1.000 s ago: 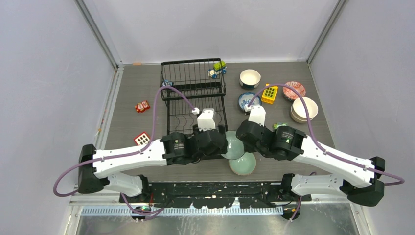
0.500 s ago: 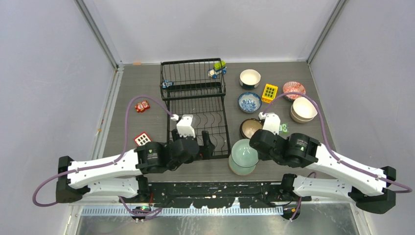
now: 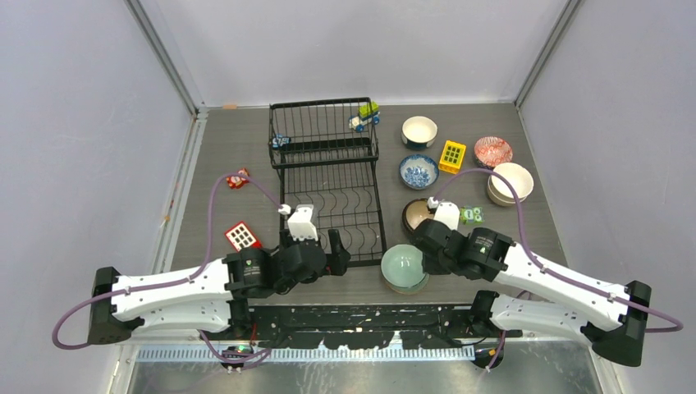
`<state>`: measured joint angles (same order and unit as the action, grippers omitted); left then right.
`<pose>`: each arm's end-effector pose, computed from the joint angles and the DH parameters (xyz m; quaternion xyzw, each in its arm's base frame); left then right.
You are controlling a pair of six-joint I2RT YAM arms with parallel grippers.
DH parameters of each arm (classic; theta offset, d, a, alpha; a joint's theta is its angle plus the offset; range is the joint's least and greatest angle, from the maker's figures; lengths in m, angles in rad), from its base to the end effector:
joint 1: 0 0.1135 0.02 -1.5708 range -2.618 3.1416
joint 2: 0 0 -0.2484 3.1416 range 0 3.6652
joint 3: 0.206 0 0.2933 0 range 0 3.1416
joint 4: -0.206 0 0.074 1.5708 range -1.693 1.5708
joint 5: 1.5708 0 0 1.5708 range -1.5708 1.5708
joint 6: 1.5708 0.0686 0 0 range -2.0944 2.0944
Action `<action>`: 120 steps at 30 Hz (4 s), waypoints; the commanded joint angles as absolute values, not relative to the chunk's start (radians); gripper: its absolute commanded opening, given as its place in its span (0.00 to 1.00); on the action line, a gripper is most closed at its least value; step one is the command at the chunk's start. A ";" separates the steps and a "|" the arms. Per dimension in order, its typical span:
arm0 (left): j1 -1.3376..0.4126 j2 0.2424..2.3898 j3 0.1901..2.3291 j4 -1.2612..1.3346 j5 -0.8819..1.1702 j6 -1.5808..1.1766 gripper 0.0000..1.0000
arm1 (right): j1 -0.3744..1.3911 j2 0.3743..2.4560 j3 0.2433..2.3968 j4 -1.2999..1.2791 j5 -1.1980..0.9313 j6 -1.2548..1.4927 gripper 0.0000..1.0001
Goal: Unload the bowls from the dish rack
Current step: Place the bowl with the bowl.
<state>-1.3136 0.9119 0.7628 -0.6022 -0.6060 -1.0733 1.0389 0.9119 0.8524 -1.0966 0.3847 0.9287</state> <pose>0.1029 -0.2377 0.2376 -0.0131 0.8834 -0.2526 0.3945 0.1305 0.1710 0.2268 -0.0136 0.9612 0.0646 0.2677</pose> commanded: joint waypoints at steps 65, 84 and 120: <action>-1.314 0.902 0.703 -0.570 -0.630 -1.149 1.00 | 1.027 0.847 0.745 -1.012 0.444 1.028 0.35; -1.315 0.900 0.694 -0.563 -0.629 -1.141 1.00 | 1.027 0.864 0.713 -1.017 0.412 1.071 0.17; -1.314 0.893 0.667 -0.552 -0.624 -1.160 1.00 | 1.026 0.885 0.668 -0.986 0.390 1.084 0.15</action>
